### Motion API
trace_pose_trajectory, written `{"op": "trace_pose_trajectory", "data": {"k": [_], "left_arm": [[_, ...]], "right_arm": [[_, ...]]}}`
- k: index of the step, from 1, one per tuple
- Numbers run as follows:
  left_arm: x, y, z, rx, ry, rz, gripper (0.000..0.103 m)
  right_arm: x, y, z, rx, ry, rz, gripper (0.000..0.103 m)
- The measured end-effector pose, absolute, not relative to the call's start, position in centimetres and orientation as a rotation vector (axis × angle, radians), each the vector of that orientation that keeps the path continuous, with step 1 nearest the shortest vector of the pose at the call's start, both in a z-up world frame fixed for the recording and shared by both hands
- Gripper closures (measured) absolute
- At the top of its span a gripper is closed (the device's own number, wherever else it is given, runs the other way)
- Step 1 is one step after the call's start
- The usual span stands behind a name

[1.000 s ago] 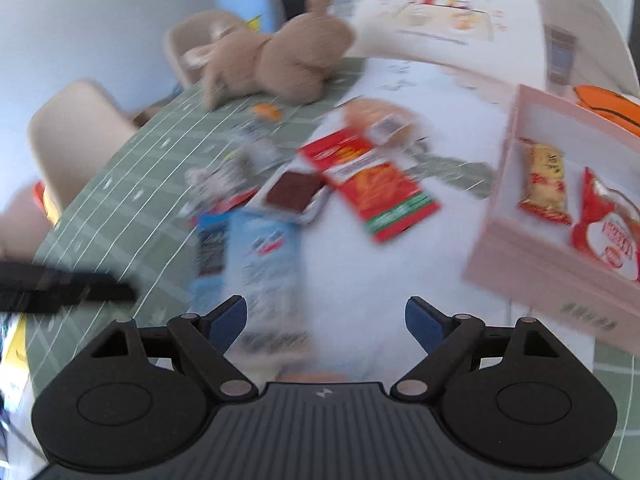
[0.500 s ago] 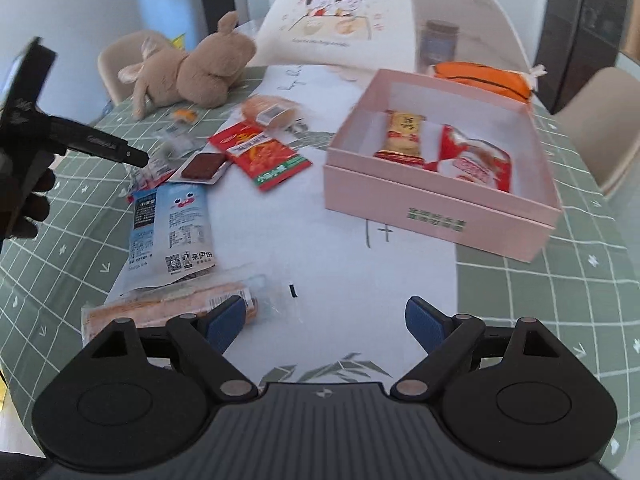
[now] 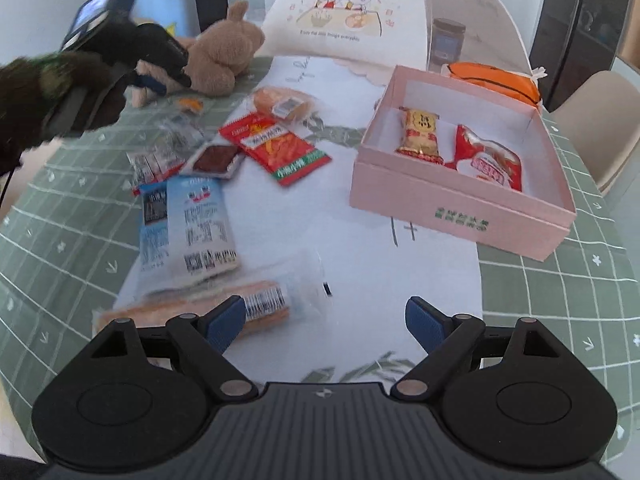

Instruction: Organize snacks

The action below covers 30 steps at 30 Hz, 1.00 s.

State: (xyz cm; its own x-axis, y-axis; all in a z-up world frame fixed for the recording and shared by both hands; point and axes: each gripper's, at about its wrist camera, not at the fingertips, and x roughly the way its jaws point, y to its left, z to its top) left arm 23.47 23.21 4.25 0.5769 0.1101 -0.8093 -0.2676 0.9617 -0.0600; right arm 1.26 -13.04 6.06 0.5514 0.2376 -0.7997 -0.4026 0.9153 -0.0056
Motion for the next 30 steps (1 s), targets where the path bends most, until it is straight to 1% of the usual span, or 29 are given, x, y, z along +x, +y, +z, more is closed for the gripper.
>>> {"op": "trace_pose_trajectory", "data": {"k": [2, 6, 10, 14, 18, 20, 21, 23, 24, 25, 28, 29, 30], "left_arm": [[22.5, 23.0, 3.6, -0.174, 0.944, 0.185, 0.079], [18.0, 21.5, 3.4, -0.147, 0.936, 0.074, 0.081], [12.6, 20.4, 3.8, -0.153, 0.926, 0.013, 0.081], [8.0, 21.3, 4.7, -0.245, 0.915, 0.003, 0.081], [3.4, 23.5, 5.3, -0.39, 0.903, 0.075, 0.079], [1.4, 24.2, 5.1, -0.462, 0.91, 0.1, 0.079], [0.5, 24.4, 4.9, -0.491, 0.914, 0.109, 0.079], [-0.9, 24.5, 4.6, -0.529, 0.923, 0.122, 0.079], [-1.4, 24.7, 4.4, -0.539, 0.927, 0.125, 0.079], [-1.8, 24.6, 4.3, -0.548, 0.933, 0.127, 0.079], [-2.6, 24.4, 4.1, -0.557, 0.94, 0.12, 0.079], [-2.6, 24.1, 4.2, -0.555, 0.941, 0.115, 0.079], [-2.4, 23.8, 4.2, -0.552, 0.94, 0.106, 0.079]], "right_arm": [[1.1, -13.3, 5.9, -0.2, 0.923, 0.37, 0.015], [1.5, -13.2, 5.7, -0.194, 0.895, 0.353, 0.015], [3.4, -10.0, 6.1, -0.234, 0.866, 0.381, 0.015], [6.2, -5.8, 6.9, -0.269, 0.85, 0.511, 0.015], [10.4, -1.6, 6.7, -0.189, 0.891, 0.544, 0.016], [12.3, 0.7, 6.0, -0.136, 0.933, 0.549, 0.022], [13.0, 1.8, 5.5, -0.126, 0.952, 0.551, 0.027], [14.1, 4.3, 4.3, -0.167, 0.973, 0.508, 0.031], [14.4, 5.2, 3.7, -0.201, 0.977, 0.476, 0.034], [14.5, 5.9, 3.2, -0.23, 0.985, 0.455, 0.04], [14.0, 5.6, 3.3, -0.213, 1.009, 0.472, 0.043], [13.5, 4.9, 3.7, -0.198, 1.016, 0.495, 0.051], [13.1, 4.1, 4.1, -0.19, 1.024, 0.523, 0.056]]}}
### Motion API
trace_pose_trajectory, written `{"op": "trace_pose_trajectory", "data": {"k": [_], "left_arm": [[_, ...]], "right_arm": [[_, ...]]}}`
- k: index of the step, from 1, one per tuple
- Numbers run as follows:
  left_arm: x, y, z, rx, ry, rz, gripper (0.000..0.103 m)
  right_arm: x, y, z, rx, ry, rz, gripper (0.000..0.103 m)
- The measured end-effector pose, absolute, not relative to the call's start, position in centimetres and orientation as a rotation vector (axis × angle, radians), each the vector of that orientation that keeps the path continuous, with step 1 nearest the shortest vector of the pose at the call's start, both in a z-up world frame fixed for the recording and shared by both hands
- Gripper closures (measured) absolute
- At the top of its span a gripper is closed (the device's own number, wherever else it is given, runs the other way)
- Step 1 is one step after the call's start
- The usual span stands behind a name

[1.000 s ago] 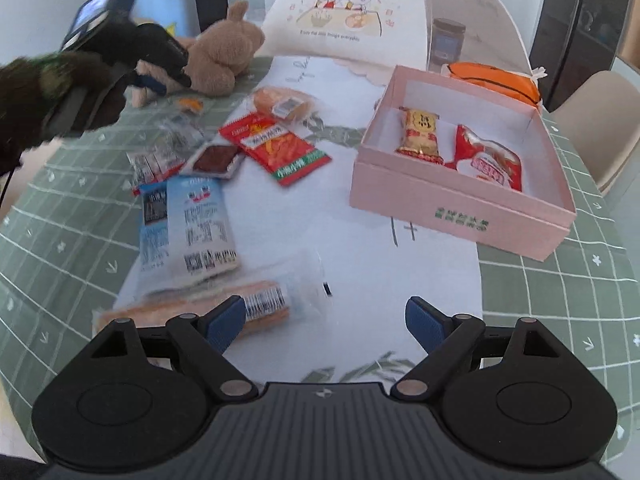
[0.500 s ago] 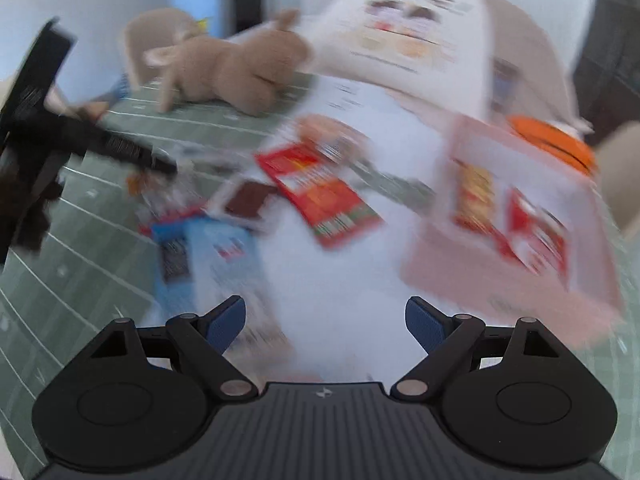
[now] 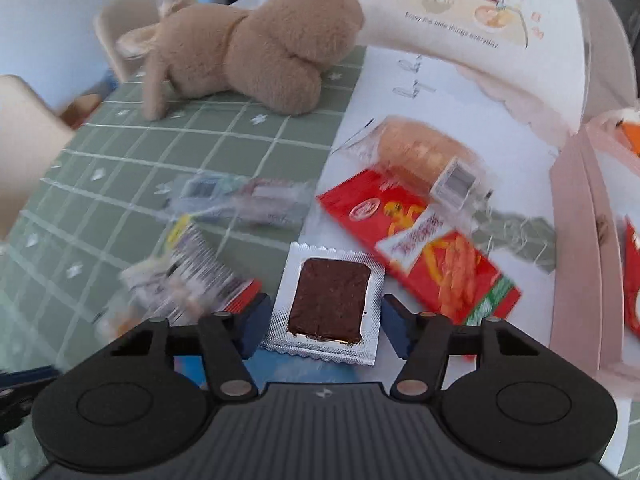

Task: Organize snacks
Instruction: 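Grasp the clear packet with orange stick snack with the left gripper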

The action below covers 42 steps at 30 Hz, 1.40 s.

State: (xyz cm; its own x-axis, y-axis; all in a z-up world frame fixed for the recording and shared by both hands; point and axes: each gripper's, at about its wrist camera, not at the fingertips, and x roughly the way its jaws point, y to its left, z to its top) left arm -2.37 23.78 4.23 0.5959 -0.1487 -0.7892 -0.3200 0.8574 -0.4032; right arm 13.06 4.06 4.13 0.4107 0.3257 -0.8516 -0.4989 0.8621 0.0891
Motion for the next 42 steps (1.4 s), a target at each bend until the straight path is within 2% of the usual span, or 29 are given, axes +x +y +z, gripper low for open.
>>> {"op": "trace_pose_trajectory", "data": {"k": [8, 17, 19, 23, 26, 28, 30, 31, 32, 40, 42], "left_arm": [[1.2, 19.5, 5.9, -0.505, 0.908, 0.034, 0.079], [2.8, 13.8, 6.2, -0.475, 1.001, -0.134, 0.079], [2.7, 13.5, 6.2, -0.47, 0.995, -0.118, 0.077], [2.9, 17.1, 6.1, -0.596, 0.975, 0.106, 0.076], [2.7, 19.9, 5.7, -0.7, 0.954, 0.225, 0.076], [2.9, 21.1, 5.3, -0.72, 0.949, 0.301, 0.076], [3.8, 21.7, 4.6, -0.726, 0.982, 0.315, 0.076], [4.4, 21.8, 4.2, -0.714, 0.993, 0.313, 0.069], [4.8, 21.7, 4.1, -0.696, 0.991, 0.31, 0.067], [6.6, 17.6, 4.6, -0.304, 1.03, 0.227, 0.069], [6.0, 16.8, 4.5, -0.245, 1.034, 0.184, 0.072]], "right_arm": [[8.2, -6.2, 5.9, -0.216, 0.981, 0.455, 0.056], [3.2, -16.1, 4.3, -0.3, 0.912, 0.262, 0.053], [2.7, -17.5, 3.5, -0.262, 0.947, 0.255, 0.042], [1.6, -19.2, 2.5, -0.203, 0.951, 0.22, 0.029], [1.2, -19.9, 2.0, -0.134, 0.947, 0.205, 0.024], [1.3, -20.2, 1.5, -0.072, 0.95, 0.196, 0.016], [0.9, -20.1, 1.3, -0.067, 0.93, 0.189, 0.014], [0.6, -20.0, 1.2, -0.072, 0.923, 0.188, 0.014], [0.5, -20.0, 1.2, -0.066, 0.921, 0.192, 0.013], [-0.1, -20.4, 0.7, -0.06, 0.897, 0.2, 0.0], [-0.1, -20.2, 0.7, -0.059, 0.891, 0.191, 0.0]]}}
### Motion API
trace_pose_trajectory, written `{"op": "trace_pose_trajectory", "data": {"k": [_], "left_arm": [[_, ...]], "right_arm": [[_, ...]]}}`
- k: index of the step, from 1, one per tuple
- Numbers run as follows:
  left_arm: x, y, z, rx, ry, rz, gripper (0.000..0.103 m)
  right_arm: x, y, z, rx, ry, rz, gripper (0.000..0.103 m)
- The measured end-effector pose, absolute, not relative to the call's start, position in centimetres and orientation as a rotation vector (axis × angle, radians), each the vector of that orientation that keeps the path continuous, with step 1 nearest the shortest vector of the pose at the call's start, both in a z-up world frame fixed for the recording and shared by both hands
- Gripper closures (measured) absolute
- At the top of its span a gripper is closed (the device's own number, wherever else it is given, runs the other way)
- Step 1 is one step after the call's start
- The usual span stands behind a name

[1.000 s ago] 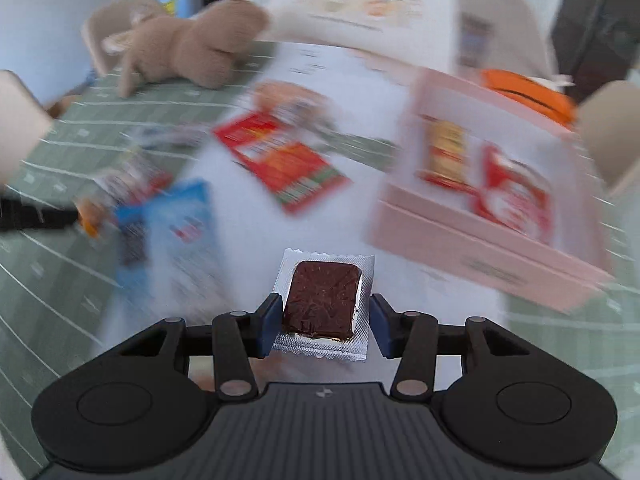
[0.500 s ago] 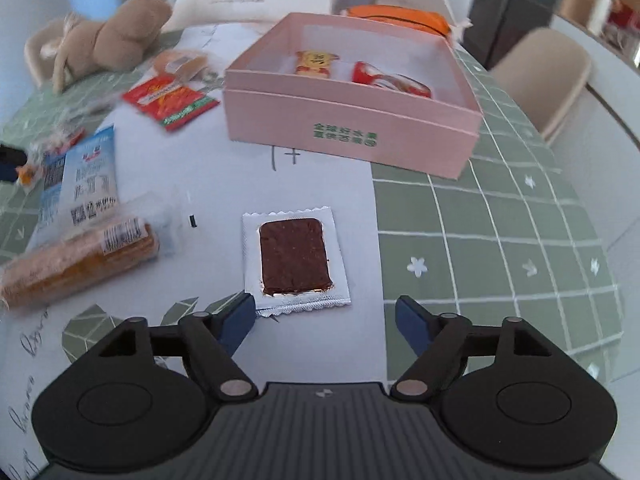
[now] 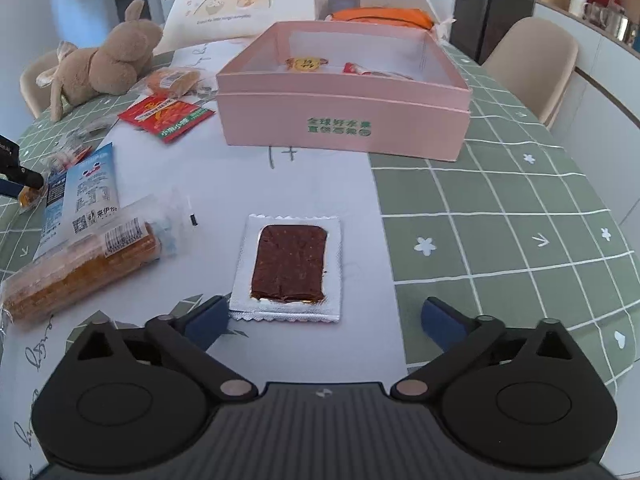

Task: Organize snacks
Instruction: 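Grasp the clear packet with orange stick snack with the left gripper, then grasp the brown jerky square on its white tray with the right gripper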

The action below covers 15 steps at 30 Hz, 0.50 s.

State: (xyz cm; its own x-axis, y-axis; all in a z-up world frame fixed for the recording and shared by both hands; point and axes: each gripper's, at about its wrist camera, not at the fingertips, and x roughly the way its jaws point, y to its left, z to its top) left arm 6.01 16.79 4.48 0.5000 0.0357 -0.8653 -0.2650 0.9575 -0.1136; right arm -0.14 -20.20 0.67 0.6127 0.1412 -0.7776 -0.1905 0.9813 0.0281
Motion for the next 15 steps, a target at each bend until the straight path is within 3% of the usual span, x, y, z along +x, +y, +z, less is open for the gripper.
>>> {"op": "trace_pose_trajectory", "data": {"k": [1, 5, 15], "left_arm": [[5.5, 16.6, 4.5, -0.229, 1.034, 0.164, 0.077], [3.2, 16.0, 4.4, -0.234, 1.043, 0.102, 0.079], [-0.6, 13.8, 4.4, -0.2, 1.081, 0.013, 0.078]], "right_arm": [[-0.1, -20.2, 0.7, -0.057, 0.889, 0.188, 0.0], [-0.1, -20.2, 0.7, -0.06, 0.891, 0.188, 0.0], [1.7, -19.1, 0.7, -0.076, 0.891, 0.227, 0.0]]}}
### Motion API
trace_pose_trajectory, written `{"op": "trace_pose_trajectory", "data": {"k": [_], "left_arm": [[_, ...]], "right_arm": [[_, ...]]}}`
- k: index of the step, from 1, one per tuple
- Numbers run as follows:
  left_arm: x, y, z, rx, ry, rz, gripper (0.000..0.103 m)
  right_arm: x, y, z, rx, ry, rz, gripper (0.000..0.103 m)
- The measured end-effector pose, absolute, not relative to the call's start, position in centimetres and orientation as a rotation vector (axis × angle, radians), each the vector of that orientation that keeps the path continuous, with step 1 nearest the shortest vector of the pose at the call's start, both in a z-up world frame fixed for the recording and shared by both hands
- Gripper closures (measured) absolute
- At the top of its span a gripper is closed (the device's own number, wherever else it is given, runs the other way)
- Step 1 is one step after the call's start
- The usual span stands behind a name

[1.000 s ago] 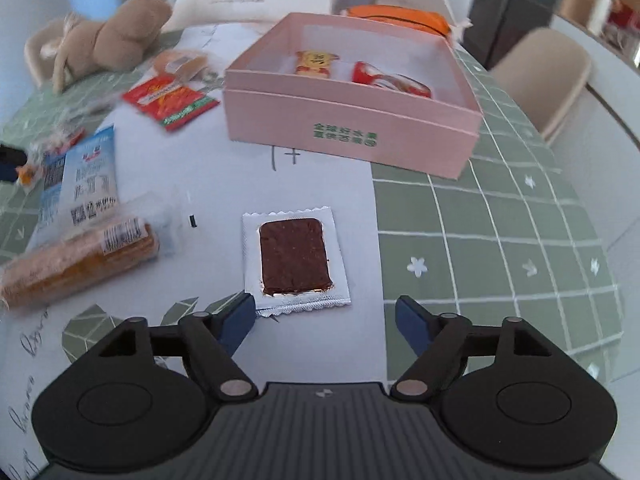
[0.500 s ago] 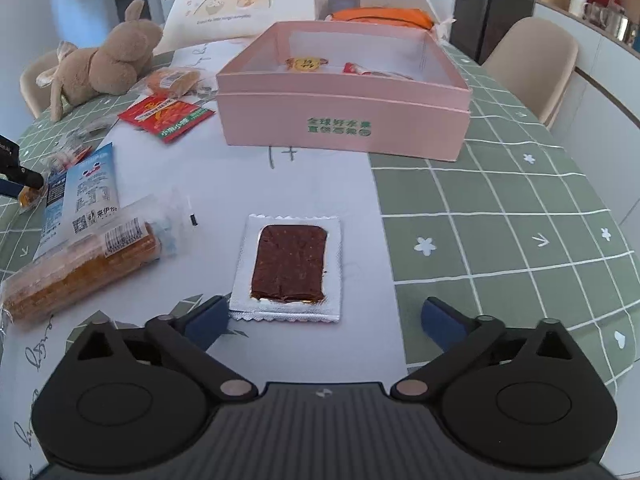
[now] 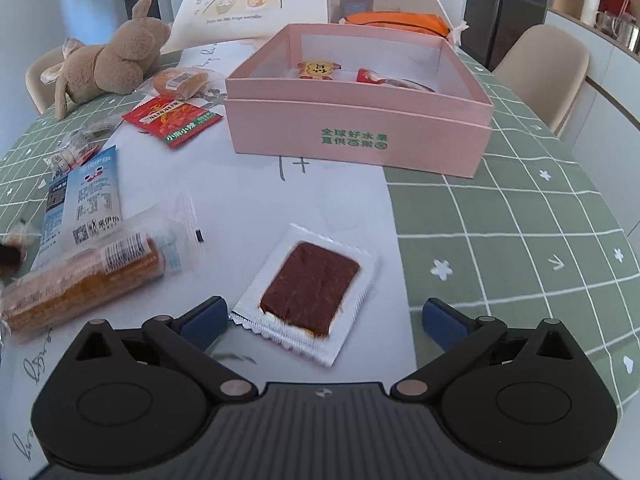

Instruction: Organize snacks

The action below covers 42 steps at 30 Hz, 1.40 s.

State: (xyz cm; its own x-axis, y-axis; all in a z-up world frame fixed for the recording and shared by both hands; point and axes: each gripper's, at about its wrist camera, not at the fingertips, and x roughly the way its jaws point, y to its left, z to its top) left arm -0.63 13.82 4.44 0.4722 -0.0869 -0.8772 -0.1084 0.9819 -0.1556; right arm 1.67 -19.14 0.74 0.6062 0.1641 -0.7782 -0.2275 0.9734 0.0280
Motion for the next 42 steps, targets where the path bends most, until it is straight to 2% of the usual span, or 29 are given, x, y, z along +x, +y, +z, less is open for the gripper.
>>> {"op": "trace_pose_trajectory", "data": {"k": [9, 26, 29, 32, 34, 42], "left_arm": [[-0.7, 12.7, 4.5, -0.163, 1.101, 0.016, 0.078], [-2.0, 11.8, 4.4, -0.154, 1.091, -0.06, 0.078], [-2.1, 11.4, 4.4, -0.123, 1.096, -0.082, 0.078], [-2.1, 11.0, 4.4, -0.098, 1.101, -0.097, 0.078], [-2.3, 10.8, 4.5, -0.085, 1.105, -0.108, 0.078], [-2.6, 10.4, 4.5, -0.064, 1.117, -0.131, 0.078]], "right_arm": [[2.7, -17.9, 1.2, -0.091, 0.913, 0.264, 0.007], [2.8, -18.7, 1.6, -0.03, 0.943, 0.237, 0.009], [2.8, -17.5, 1.7, -0.041, 0.924, 0.258, 0.016], [3.0, -17.0, 1.8, -0.074, 0.902, 0.264, 0.031], [3.0, -17.1, 2.1, -0.103, 0.895, 0.262, 0.052], [1.7, -19.1, 3.3, -0.142, 0.893, 0.294, 0.058]]}}
